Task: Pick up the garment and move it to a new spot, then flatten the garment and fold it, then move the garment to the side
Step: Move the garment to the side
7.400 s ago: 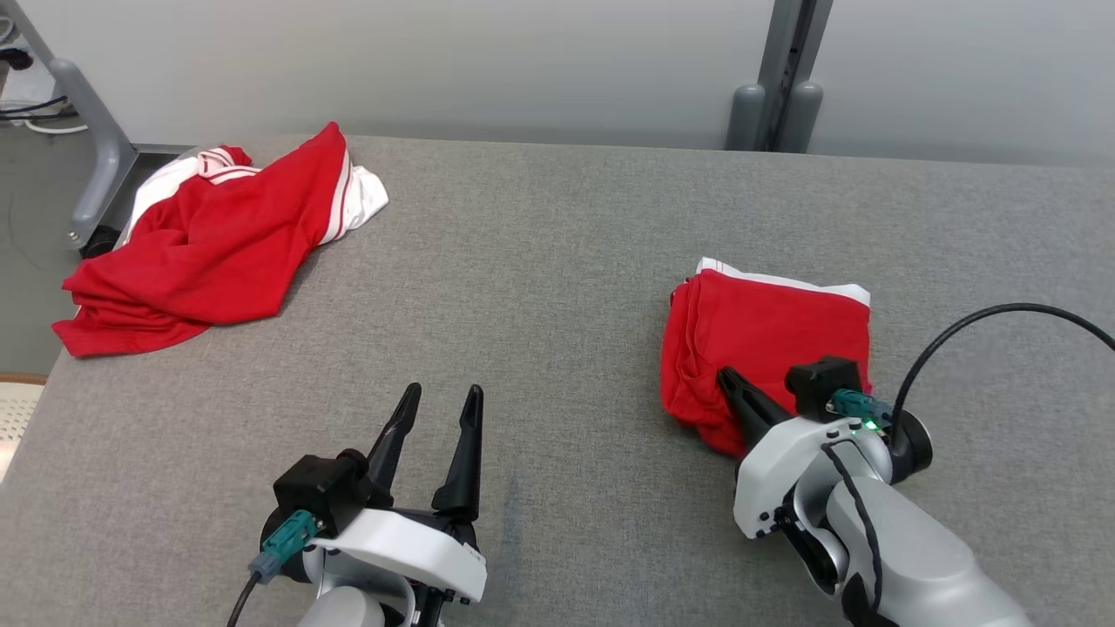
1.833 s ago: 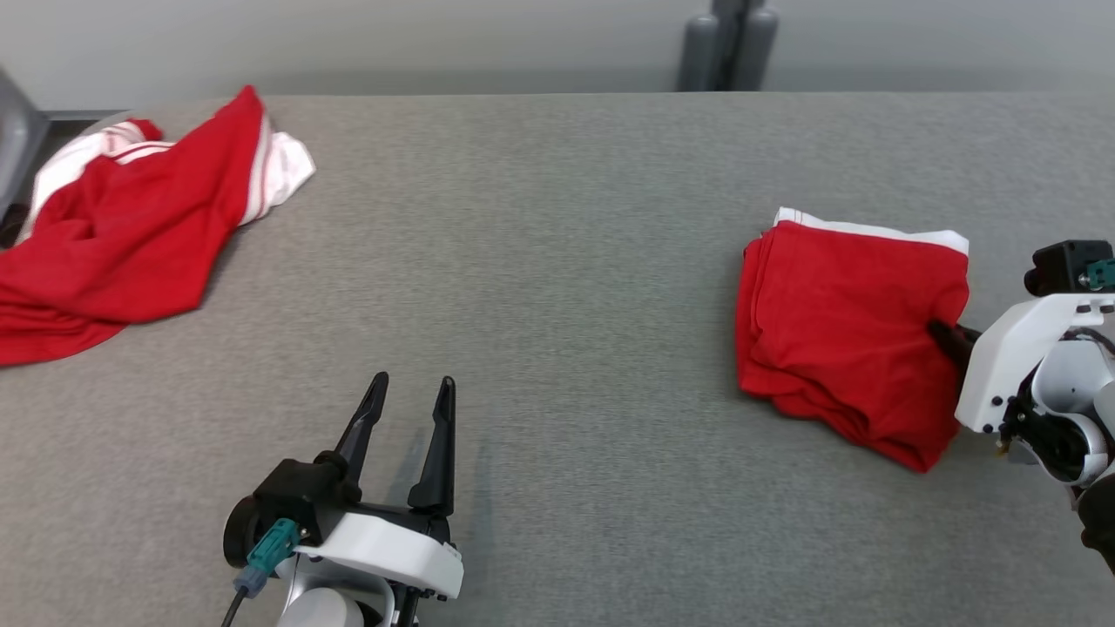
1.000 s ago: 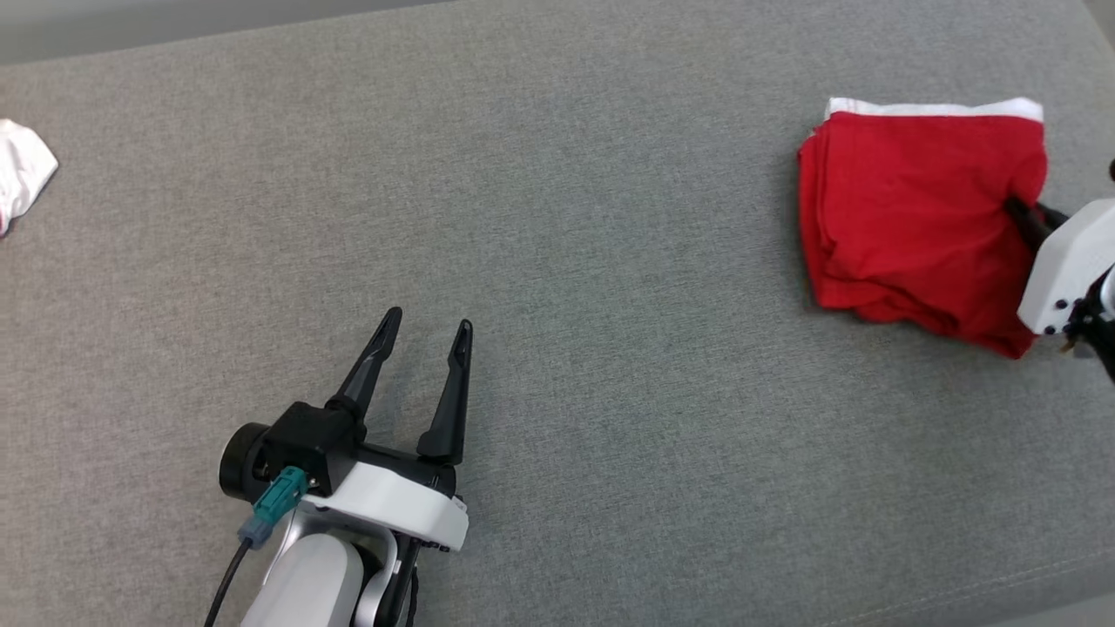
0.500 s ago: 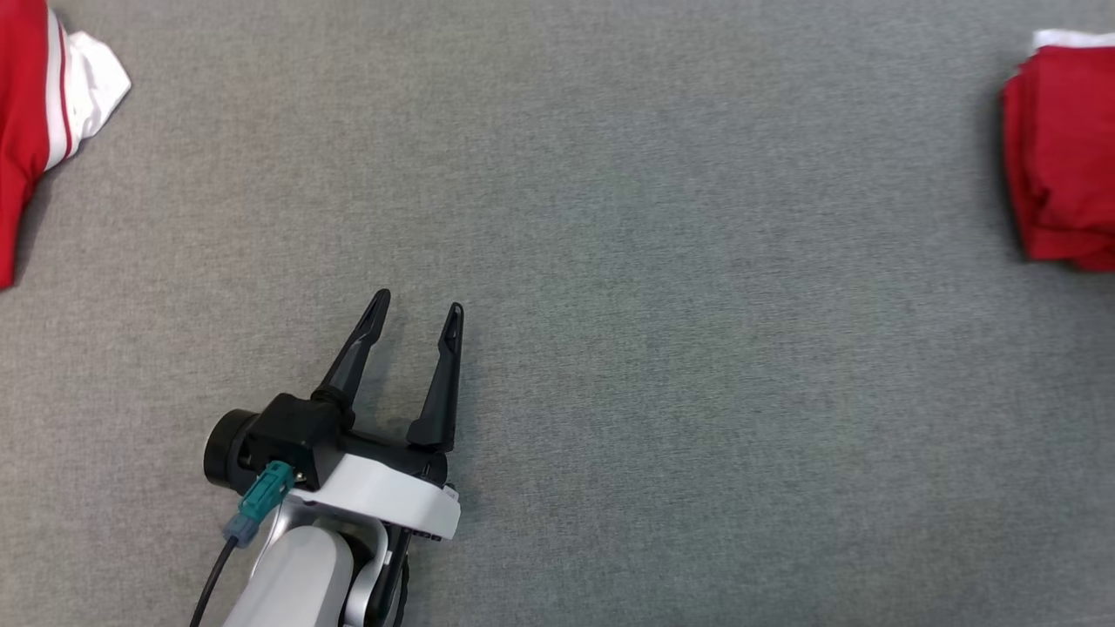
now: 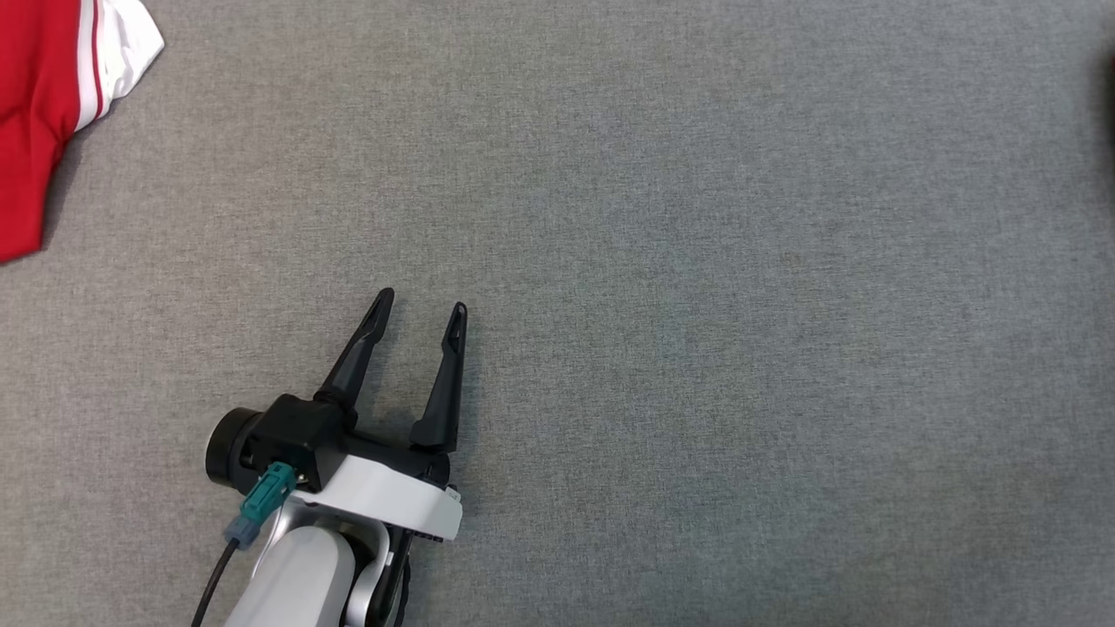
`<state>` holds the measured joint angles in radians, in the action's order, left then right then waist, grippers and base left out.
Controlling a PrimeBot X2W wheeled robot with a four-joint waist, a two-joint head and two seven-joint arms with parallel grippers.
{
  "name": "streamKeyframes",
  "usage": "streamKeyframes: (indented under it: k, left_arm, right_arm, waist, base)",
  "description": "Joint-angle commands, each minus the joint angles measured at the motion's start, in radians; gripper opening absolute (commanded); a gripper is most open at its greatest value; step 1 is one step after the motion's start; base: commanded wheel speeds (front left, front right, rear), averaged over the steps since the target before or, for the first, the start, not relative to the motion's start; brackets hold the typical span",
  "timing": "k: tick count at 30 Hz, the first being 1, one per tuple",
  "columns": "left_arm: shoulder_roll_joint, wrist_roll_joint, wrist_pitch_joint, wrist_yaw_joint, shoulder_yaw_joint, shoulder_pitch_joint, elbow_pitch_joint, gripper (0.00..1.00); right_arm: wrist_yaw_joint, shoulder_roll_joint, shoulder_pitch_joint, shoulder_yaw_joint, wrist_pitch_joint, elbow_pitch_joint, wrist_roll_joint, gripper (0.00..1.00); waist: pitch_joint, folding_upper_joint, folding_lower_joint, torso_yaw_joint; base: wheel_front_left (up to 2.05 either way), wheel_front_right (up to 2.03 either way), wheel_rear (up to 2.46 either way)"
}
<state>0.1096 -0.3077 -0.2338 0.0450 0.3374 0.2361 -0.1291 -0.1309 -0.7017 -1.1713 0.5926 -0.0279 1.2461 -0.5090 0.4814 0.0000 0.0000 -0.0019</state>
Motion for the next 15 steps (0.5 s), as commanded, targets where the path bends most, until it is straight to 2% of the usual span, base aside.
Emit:
streamKeyframes:
  k: [1, 8, 15]
  left_arm:
    - [0.006, -0.001, -0.005, 0.007, -0.001, 0.019, 0.001, 1.0]
    - [0.007, -0.005, -0.006, 0.011, 0.003, 0.016, -0.006, 1.0]
    - [0.008, -0.013, -0.008, 0.012, 0.006, 0.019, -0.018, 1.0]
  right_arm:
    - [0.0, 0.001, -0.017, -0.013, -0.035, 0.017, 0.022, 1.0]
    - [0.0, 0.044, -0.028, -0.037, -0.104, 0.039, 0.087, 1.0]
    - [0.0, 0.104, -0.019, -0.018, -0.169, 0.035, 0.13, 1.0]
  waist:
    - [0.001, 0.0, 0.0, 0.003]
    - [-0.012, 0.0, 0.0, -0.003]
    - [-0.053, 0.0, 0.0, -0.018]
  base:
    - [0.0, 0.0, 0.0]
    - [0.0, 0.0, 0.0]
    - [0.0, 0.0, 0.0]
